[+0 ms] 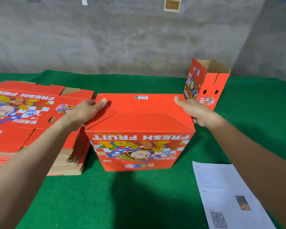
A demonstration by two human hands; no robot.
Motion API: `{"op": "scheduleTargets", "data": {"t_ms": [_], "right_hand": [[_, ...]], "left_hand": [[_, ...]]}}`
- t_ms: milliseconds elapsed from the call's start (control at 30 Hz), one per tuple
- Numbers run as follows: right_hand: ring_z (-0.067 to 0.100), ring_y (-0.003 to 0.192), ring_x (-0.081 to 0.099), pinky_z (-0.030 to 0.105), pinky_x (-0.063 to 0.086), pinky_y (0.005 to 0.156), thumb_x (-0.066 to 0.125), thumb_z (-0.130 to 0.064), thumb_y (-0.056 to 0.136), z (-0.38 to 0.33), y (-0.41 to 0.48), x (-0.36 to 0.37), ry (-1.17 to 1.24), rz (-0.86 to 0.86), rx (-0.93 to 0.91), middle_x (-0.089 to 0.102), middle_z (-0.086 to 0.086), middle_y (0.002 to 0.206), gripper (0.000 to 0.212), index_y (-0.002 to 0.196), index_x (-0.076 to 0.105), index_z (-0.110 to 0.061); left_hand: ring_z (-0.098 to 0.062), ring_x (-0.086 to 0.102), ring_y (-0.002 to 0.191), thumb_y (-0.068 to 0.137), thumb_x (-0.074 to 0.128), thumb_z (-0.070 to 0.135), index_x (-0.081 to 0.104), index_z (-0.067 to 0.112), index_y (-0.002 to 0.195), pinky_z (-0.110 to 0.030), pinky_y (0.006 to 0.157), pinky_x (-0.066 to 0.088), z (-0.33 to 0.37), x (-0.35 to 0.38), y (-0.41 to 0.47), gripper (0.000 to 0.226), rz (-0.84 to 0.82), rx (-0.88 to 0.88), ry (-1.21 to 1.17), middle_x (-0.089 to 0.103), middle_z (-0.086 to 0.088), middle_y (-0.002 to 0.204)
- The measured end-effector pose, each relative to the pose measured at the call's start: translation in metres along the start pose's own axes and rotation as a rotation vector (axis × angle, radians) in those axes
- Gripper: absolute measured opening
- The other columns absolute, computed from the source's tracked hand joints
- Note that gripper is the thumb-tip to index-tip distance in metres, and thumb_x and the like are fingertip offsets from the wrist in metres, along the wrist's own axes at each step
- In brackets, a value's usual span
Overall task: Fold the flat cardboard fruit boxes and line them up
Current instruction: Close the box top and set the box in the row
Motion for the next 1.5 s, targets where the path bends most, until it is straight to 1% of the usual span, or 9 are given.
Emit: {"op": "scheduleTargets", "data": {"t_ms": [200,300,667,900,1067,1233,1333,1400,1500], "right_hand": [[0.002,0.097,0.065,0.023,0.054,0.080,0.049,-0.040,0.096,-0.008,-0.015,-0.005,0.562,-0.046,-0.354,0.067,-0.005,0.114,0.018,0.109,0.060,-0.030],[0.015,0.101,0.067,0.034,0.055,0.085,0.043,-0.044,0.097,0.003,-0.023,0.003,0.905,-0.096,-0.270,0.070,0.003,0.110,0.033,0.108,0.063,-0.020],[0.018,0.095,0.062,0.038,0.046,0.070,0.070,-0.028,0.084,0.062,-0.016,0.030,0.503,-0.070,0.050,0.068,-0.004,0.103,0.044,0.121,0.047,-0.031],[0.014,0.081,0.072,0.033,0.056,0.052,0.078,-0.028,0.077,0.076,-0.020,0.031,0.300,-0.110,-0.116,0.067,-0.011,0.109,0.089,0.135,0.015,-0.052],[0.009,0.085,0.067,0.036,0.058,0.052,0.080,-0.015,0.074,0.103,-0.028,0.052,0.229,0.051,-0.163,0.057,-0.015,0.113,0.098,0.137,0.010,-0.043],[0.026,0.099,0.062,0.047,0.054,0.081,0.086,-0.018,0.064,0.120,-0.033,0.074,0.046,0.129,-0.232,0.043,-0.006,0.125,0.097,0.135,0.018,-0.023],[0.022,0.105,0.059,0.022,0.048,0.087,0.078,-0.019,0.075,0.123,-0.032,0.087,-0.091,0.029,-0.311,0.040,-0.006,0.129,0.078,0.133,0.027,-0.024],[0.012,0.106,0.056,0.010,0.042,0.081,0.068,-0.017,0.084,0.124,-0.032,0.090,-0.207,-0.038,-0.390,0.042,-0.013,0.127,0.059,0.129,0.034,-0.031],[0.011,0.099,0.055,0.030,0.048,0.086,0.059,-0.014,0.091,0.124,-0.028,0.093,-0.364,-0.065,-0.461,0.043,-0.014,0.123,0.040,0.119,0.043,-0.037]], "left_hand": [[-0.014,0.046,0.058,0.090,0.033,0.068,0.051,0.021,0.078,-0.023,0.058,0.037,0.002,-0.002,0.006,0.052,0.012,-0.125,-0.659,0.045,0.001,0.063],[-0.008,0.059,0.052,0.096,0.048,0.022,0.058,0.013,0.087,-0.018,0.053,0.047,-0.002,0.006,0.001,0.016,-0.013,-0.064,-0.880,0.063,0.001,0.066],[-0.008,0.059,0.075,0.067,0.057,-0.029,0.048,0.008,0.123,-0.015,0.053,0.050,-0.053,0.030,0.007,0.068,0.052,0.160,-0.279,0.062,-0.002,0.095],[-0.029,0.060,0.093,0.082,0.055,-0.008,0.044,0.006,0.127,-0.038,0.077,0.049,-0.078,0.052,0.024,0.048,0.132,0.103,0.122,0.063,-0.013,0.107],[-0.019,0.068,0.086,0.091,0.059,0.007,0.049,0.004,0.113,-0.035,0.077,0.057,-0.063,0.086,0.024,0.025,-0.271,-0.098,-0.457,0.058,-0.020,0.125],[-0.008,0.033,0.132,0.088,0.047,0.055,0.009,0.026,0.150,-0.040,0.103,0.036,-0.018,0.107,0.026,0.078,-0.346,-0.097,-0.669,0.017,0.010,0.156],[-0.011,0.022,0.141,0.066,0.058,0.079,0.003,0.024,0.152,-0.047,0.114,0.022,0.016,0.112,0.028,0.116,-0.286,0.000,-0.657,0.021,0.007,0.156],[-0.017,0.036,0.134,0.056,0.066,0.073,0.021,0.014,0.147,-0.045,0.109,0.031,0.031,0.109,0.032,0.118,-0.119,0.060,-0.690,0.044,-0.005,0.143],[-0.024,0.031,0.137,0.059,0.078,0.056,0.021,0.013,0.148,-0.048,0.106,0.034,0.030,0.109,0.037,0.113,-0.007,-0.034,-0.627,0.020,-0.005,0.154]]}}
Point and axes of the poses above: each hand's wrist, its own y-axis towards the middle knuckle, its own x-axis out of the palm, z = x × y, the point moved 2 cm from there along y, towards the middle knuckle
